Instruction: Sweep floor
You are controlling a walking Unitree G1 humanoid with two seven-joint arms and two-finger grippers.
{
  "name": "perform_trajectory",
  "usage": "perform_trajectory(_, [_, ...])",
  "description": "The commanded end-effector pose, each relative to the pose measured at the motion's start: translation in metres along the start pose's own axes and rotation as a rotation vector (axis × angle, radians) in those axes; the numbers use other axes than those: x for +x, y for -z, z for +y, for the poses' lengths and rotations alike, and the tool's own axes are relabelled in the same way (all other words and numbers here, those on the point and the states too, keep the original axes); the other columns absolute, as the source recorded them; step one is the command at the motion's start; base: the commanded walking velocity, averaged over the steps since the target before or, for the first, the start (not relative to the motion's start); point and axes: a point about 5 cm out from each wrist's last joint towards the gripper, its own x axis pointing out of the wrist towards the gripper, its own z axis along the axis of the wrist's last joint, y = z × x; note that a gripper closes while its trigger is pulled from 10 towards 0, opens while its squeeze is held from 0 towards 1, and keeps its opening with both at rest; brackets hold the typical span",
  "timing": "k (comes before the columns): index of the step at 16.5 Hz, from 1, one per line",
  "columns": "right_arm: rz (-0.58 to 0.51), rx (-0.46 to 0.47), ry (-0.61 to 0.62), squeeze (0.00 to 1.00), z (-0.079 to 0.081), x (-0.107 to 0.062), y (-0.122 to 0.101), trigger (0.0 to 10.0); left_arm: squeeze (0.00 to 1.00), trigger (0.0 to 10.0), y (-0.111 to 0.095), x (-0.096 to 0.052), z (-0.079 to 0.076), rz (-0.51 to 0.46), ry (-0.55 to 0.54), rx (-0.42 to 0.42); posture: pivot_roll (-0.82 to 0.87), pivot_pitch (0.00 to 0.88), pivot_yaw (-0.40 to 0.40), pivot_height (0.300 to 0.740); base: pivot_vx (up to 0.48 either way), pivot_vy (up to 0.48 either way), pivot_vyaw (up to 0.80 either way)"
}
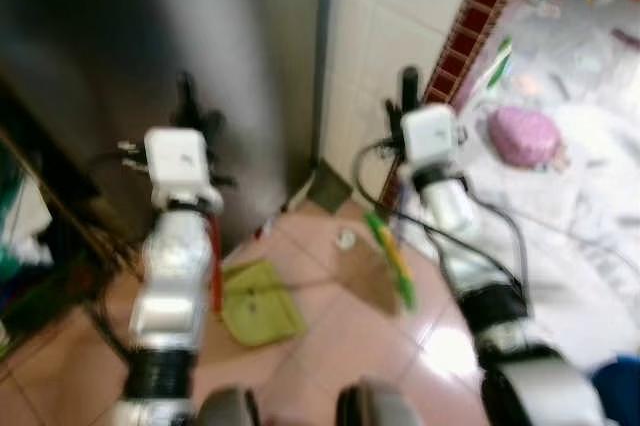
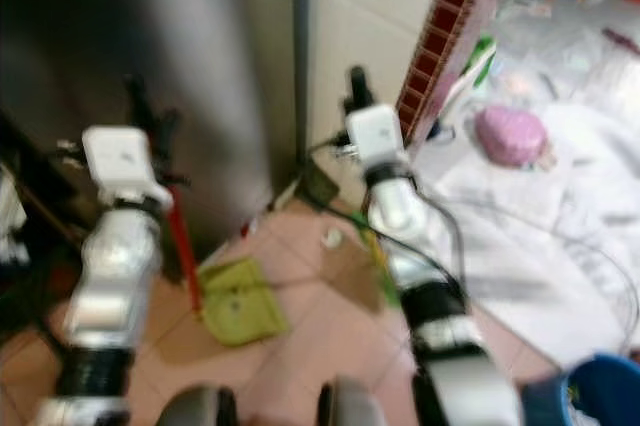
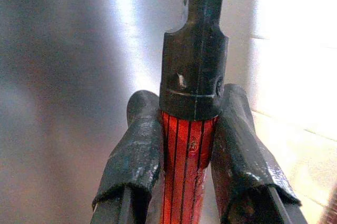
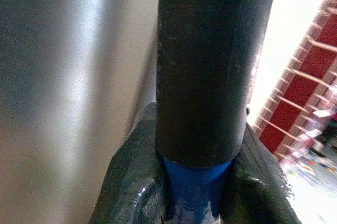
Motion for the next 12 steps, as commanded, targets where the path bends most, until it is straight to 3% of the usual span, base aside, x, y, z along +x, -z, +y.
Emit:
perform_trajectory(1, [-0.074,-0.032,0.001,0.00,-0.0010,0.0079,-0.0162,10.0,0.00,10.0,-0.0141,0.0030,0.0011,-0.062,0.004,-0.017,0.03,0.102,-0.075,0.740,0.390,0.000,0.00])
perform_trajectory(3, [-0.076,-0.031,-0.004,0.00,-0.0004,0.0077,-0.0162,10.0,0.00,10.0,-0.0142,0.0033,0.0005,-0.060,0.001,-0.021,0.03,0.102,-0.075,0.740,0.367,0.000,0.00])
perform_trajectory(12, [-0.070,-0.016,-0.058,0.00,0.0063,0.0056,-0.0145,10.0,0.00,10.0,-0.0149,0.0044,0.0030,-0.063,-0.057,0.008,0.03,0.107,-0.076,0.740,0.000,0.000,0.05])
